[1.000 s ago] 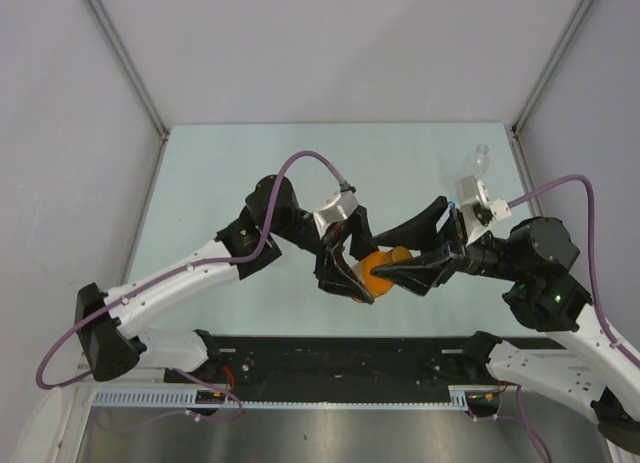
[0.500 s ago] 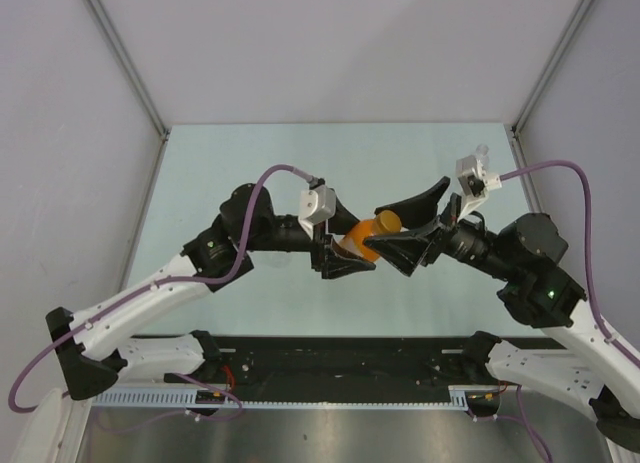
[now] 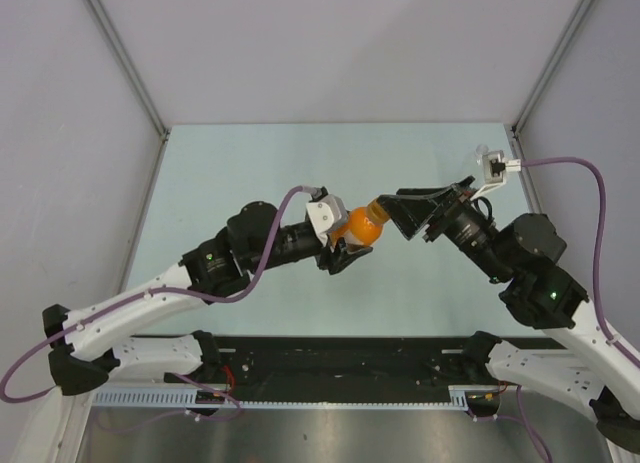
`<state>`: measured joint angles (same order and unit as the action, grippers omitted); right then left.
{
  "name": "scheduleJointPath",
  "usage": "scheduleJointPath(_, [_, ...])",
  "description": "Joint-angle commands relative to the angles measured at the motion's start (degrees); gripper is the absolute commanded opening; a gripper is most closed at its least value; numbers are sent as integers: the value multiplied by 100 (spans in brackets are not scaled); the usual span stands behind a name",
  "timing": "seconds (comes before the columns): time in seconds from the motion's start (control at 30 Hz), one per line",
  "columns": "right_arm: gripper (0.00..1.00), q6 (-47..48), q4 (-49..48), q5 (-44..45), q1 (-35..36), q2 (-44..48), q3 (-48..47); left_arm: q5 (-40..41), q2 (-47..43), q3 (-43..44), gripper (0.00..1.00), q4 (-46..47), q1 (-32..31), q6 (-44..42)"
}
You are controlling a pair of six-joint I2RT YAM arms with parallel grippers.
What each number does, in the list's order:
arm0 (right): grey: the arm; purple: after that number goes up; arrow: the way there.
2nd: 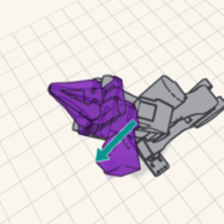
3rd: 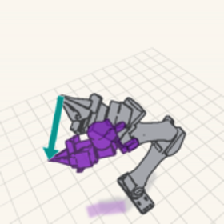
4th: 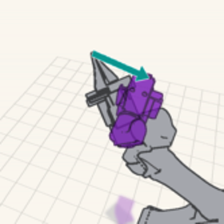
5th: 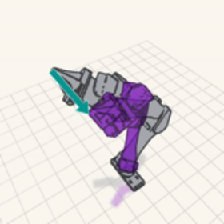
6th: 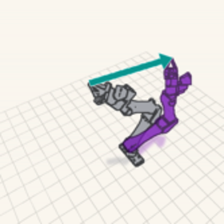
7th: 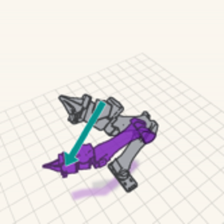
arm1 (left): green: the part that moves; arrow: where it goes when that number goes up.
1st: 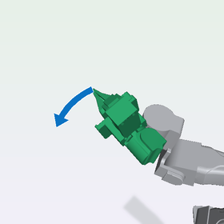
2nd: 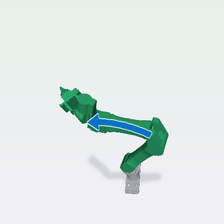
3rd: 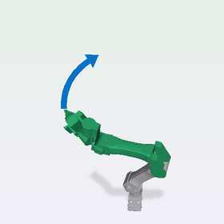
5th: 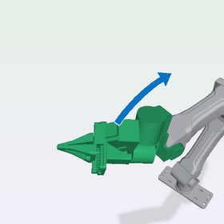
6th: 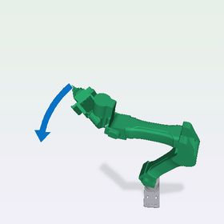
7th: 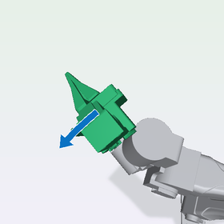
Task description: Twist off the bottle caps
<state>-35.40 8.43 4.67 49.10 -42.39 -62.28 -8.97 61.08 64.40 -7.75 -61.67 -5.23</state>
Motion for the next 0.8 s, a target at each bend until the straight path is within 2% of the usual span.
scheduleJointPath(0.0, [84,-547,361,764,-23,-173,-179,1572,-79,-42,1,36,-301,-426])
scheduleJointPath(0.17, [84,-723,467,869,29,-322,-179,2573,18,-68,1,98,-548,-628])
scheduleJointPath(0.4, [82,-872,458,1124,222,-472,-179,3453,220,-59,0,203,-899,-935])
scheduleJointPath(0.63, [79,-864,309,1238,425,-638,-179,3920,396,-42,0,344,-1110,-1120])
scheduleJointPath(0.77, [73,-855,318,1291,442,-674,-188,3956,352,-68,0,397,-1145,-1164])
